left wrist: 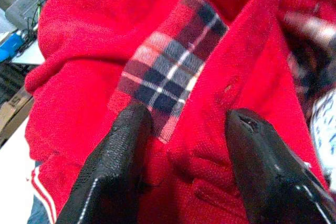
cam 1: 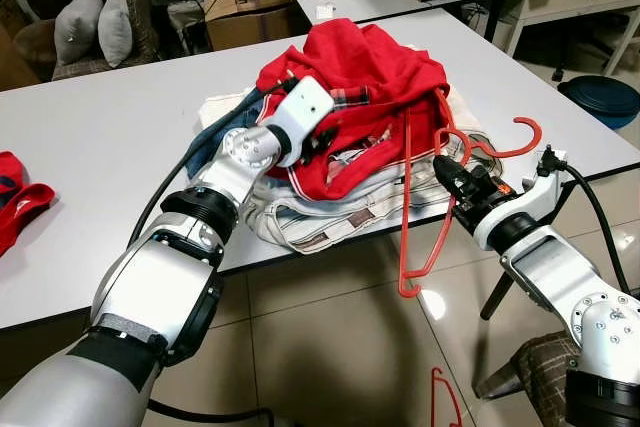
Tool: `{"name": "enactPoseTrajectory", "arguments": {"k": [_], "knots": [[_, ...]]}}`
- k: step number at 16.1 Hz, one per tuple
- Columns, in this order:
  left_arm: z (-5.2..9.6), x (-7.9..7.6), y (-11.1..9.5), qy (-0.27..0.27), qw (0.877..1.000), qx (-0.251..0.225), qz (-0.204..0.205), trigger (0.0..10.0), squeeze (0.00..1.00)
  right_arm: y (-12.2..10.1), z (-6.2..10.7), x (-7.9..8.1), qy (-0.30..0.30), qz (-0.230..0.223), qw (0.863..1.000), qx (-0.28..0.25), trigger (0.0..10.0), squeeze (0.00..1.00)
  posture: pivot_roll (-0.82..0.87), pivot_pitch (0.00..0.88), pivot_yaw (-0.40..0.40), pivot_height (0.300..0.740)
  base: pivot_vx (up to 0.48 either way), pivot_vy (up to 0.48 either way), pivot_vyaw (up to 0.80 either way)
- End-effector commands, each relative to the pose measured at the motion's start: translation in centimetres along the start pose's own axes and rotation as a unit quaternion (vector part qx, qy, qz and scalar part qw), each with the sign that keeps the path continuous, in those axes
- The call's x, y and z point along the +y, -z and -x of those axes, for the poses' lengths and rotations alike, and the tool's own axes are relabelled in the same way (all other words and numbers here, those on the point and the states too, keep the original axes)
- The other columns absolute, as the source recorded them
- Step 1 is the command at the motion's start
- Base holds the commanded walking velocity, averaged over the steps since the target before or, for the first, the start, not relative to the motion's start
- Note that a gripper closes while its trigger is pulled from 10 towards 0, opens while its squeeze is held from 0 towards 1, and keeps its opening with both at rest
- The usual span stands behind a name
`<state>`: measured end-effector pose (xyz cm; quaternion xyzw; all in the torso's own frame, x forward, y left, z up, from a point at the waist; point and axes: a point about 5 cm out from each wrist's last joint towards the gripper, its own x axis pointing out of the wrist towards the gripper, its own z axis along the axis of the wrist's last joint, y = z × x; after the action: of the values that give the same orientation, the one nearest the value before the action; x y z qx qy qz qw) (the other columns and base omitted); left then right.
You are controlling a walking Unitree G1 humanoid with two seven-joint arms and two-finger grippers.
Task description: Hang hanger
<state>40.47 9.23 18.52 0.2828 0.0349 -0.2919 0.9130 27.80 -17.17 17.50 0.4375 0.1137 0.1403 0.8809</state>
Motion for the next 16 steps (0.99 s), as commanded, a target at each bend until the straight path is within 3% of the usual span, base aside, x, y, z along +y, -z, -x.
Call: {"name": "enactPoseTrajectory", "arguments": {"k": [1, 2, 3, 5, 16], "knots": [[0.3, 0.7, 0.6, -0.012, 1.000, 0.019, -0.009, 10.0, 0.00, -0.1, 0.0, 0.5, -0.008, 0.005, 1.000, -0.002, 10.0, 0.00, -0.03, 0.017, 0.130, 0.740, 0.000, 0.000, 0.00], [0.3, 0.5, 0.5, 0.004, 1.000, 0.011, -0.002, 10.0, 0.00, -0.2, 0.0, 0.4, -0.009, 0.005, 1.000, -0.002, 10.0, 0.00, -0.03, 0.016, 0.127, 0.740, 0.000, 0.000, 0.00], [0.2, 0.2, 0.4, 0.024, 1.000, 0.005, -0.001, 3.7, 0.00, -0.3, -0.1, 0.4, -0.009, 0.005, 1.000, -0.002, 10.0, 0.00, -0.03, 0.015, 0.124, 0.740, 0.000, 0.000, 0.00], [0.2, -0.1, 0.2, 0.053, 0.999, -0.003, -0.003, 0.0, 0.00, -0.3, -0.1, 0.4, -0.011, 0.007, 1.000, -0.001, 10.0, 0.00, -0.02, 0.011, 0.121, 0.740, 0.000, 0.000, 0.00], [0.6, 0.0, 1.7, 0.047, 0.998, 0.031, -0.019, 0.0, 0.00, -0.4, -0.2, 0.5, -0.015, 0.010, 1.000, 0.000, 10.0, 0.00, -0.02, 0.003, 0.117, 0.740, 0.000, 0.000, 0.00]]}}
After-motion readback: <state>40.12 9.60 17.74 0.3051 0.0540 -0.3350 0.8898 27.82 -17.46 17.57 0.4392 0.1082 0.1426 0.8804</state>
